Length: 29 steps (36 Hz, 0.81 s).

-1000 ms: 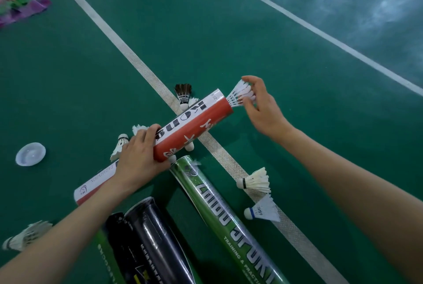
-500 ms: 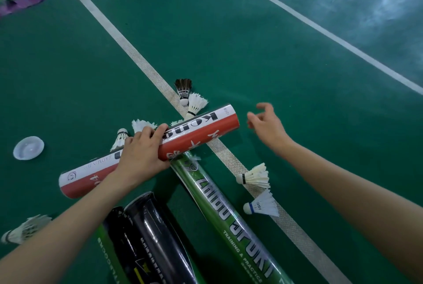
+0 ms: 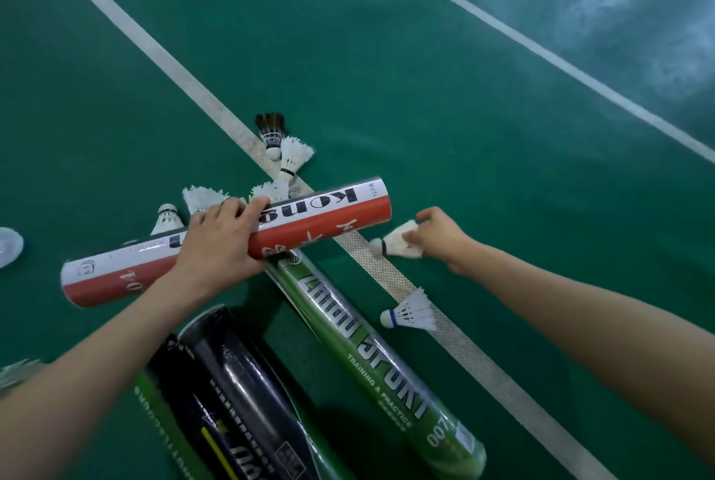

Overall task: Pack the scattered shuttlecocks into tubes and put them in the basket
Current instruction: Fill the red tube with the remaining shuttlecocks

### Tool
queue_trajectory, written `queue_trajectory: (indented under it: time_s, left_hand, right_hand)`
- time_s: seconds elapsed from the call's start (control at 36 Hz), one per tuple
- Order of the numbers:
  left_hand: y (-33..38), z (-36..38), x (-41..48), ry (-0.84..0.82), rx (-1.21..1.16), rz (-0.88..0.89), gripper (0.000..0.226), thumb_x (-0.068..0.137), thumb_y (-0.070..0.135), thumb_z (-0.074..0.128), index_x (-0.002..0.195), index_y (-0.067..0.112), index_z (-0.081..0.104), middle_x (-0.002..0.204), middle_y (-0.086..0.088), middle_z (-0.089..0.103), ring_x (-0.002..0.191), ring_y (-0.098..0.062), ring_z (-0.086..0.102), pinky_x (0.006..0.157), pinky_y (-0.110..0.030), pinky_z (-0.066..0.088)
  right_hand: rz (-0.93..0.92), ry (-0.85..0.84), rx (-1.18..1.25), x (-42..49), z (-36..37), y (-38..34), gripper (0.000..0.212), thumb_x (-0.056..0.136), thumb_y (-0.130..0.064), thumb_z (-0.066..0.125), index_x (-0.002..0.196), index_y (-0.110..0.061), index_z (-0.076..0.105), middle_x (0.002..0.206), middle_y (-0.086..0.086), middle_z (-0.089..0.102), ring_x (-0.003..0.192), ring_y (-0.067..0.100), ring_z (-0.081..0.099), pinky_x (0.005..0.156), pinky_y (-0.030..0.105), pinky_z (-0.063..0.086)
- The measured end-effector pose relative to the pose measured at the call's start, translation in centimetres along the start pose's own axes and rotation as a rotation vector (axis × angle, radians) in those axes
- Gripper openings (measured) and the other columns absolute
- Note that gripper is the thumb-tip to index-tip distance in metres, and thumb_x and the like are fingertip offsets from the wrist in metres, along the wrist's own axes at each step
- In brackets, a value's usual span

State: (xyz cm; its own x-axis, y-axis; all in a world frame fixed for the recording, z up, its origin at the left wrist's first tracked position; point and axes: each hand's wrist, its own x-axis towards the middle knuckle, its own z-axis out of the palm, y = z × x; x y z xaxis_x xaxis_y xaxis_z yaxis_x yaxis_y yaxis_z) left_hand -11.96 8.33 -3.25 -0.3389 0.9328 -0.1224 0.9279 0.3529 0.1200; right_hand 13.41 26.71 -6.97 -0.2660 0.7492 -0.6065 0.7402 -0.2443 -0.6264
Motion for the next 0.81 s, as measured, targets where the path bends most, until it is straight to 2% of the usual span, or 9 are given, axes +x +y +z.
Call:
queue_trajectory:
  time_s: [0.06,0.14,0.19,0.36,0.47,0.56,0.61,0.69,0.81]
  left_hand:
    - [-0.2,-0.2,-0.1,0.006,-0.008,-0.014,0.085,0.069,0.053,0.071,0.139,0.026,0.030,0.116,-0.008,0.049,0.109,-0.029,0.050,0.099,-0.045,0.033]
    - [-0.6,-0.4,-0.1,0.025,-0.034,-0.038,0.086,0.069,0.055,0.070,0.139,0.026,0.029,0.115,-0.007,0.049,0.107,-0.027,0.050,0.100,-0.046,0.034]
    - [-0.8,-0.6,-0.1,0.039,-0.052,-0.051,0.085,0.069,0.053,0.071,0.138,0.026,0.029,0.114,-0.006,0.049,0.106,-0.026,0.050,0.100,-0.046,0.035]
    - [-1.2,-0.7,0.1,0.074,-0.143,-0.098,0.086,0.066,0.048,0.076,0.136,0.027,0.030,0.111,-0.005,0.049,0.103,-0.026,0.051,0.096,-0.044,0.039]
    - [-1.4,-0.6,0.1,0.093,-0.199,-0.127,0.089,0.066,0.045,0.078,0.138,0.025,0.029,0.112,-0.006,0.049,0.102,-0.028,0.051,0.092,-0.045,0.042]
    - [-1.3,-0.7,0.2,0.100,-0.199,-0.118,0.090,0.066,0.044,0.078,0.138,0.025,0.029,0.112,-0.005,0.049,0.102,-0.028,0.051,0.092,-0.044,0.042]
    - [-1.1,-0.8,0.3,0.104,-0.191,-0.101,0.089,0.065,0.043,0.078,0.138,0.026,0.029,0.112,-0.005,0.049,0.103,-0.027,0.050,0.091,-0.043,0.041]
    - [-0.9,-0.8,0.4,0.105,-0.187,-0.097,0.087,0.064,0.039,0.078,0.137,0.026,0.032,0.112,-0.006,0.049,0.102,-0.027,0.050,0.092,-0.044,0.041]
    - [-0.9,-0.7,0.3,0.107,-0.134,-0.061,0.084,0.066,0.042,0.076,0.136,0.025,0.033,0.112,-0.007,0.050,0.101,-0.027,0.051,0.091,-0.045,0.040]
  right_hand:
    - [-0.096,0.090,0.088,0.4,-1.0,-1.5,0.045,0.090,-0.012,0.059,0.132,-0.009,0.041,0.124,0.010,0.057,0.103,0.022,0.059,0.088,0.035,0.050]
    - [-0.310,0.214,0.098,0.4,-2.7,-4.4,0.035,0.096,-0.015,0.048,0.130,-0.015,0.043,0.110,0.003,0.059,0.083,0.013,0.057,0.067,0.024,0.045]
    - [-0.456,0.251,0.144,0.1,-3.4,-6.3,0.031,0.097,-0.013,0.046,0.127,-0.017,0.044,0.098,-0.003,0.060,0.074,0.009,0.053,0.062,0.021,0.042]
    - [-0.628,0.227,0.216,-0.5,-3.1,-9.7,0.029,0.097,-0.009,0.046,0.124,-0.021,0.045,0.092,-0.004,0.059,0.087,0.017,0.056,0.086,0.033,0.046]
    - [-0.701,0.216,0.142,-1.3,-2.9,-10.4,0.029,0.097,-0.010,0.047,0.125,-0.018,0.046,0.087,-0.008,0.056,0.078,0.008,0.052,0.081,0.022,0.043]
    - [-0.727,0.117,0.134,-2.3,-1.9,-10.7,0.025,0.099,-0.013,0.045,0.121,-0.024,0.048,0.086,-0.008,0.058,0.080,0.011,0.053,0.082,0.029,0.044]
    - [-0.721,0.038,0.132,-3.2,-0.9,-10.6,0.021,0.102,-0.021,0.041,0.119,-0.026,0.050,0.084,-0.012,0.058,0.080,0.006,0.054,0.081,0.024,0.043]
    - [-0.676,-0.056,0.095,-4.3,0.1,-10.3,0.037,0.102,-0.038,0.033,0.134,-0.024,0.044,0.101,-0.014,0.057,0.092,-0.003,0.052,0.084,0.011,0.038]
    - [-0.558,-0.140,0.199,-3.4,0.2,-9.1,0.069,0.091,-0.066,0.031,0.148,-0.026,0.024,0.147,0.001,0.040,0.135,0.015,0.038,0.116,0.036,0.025]
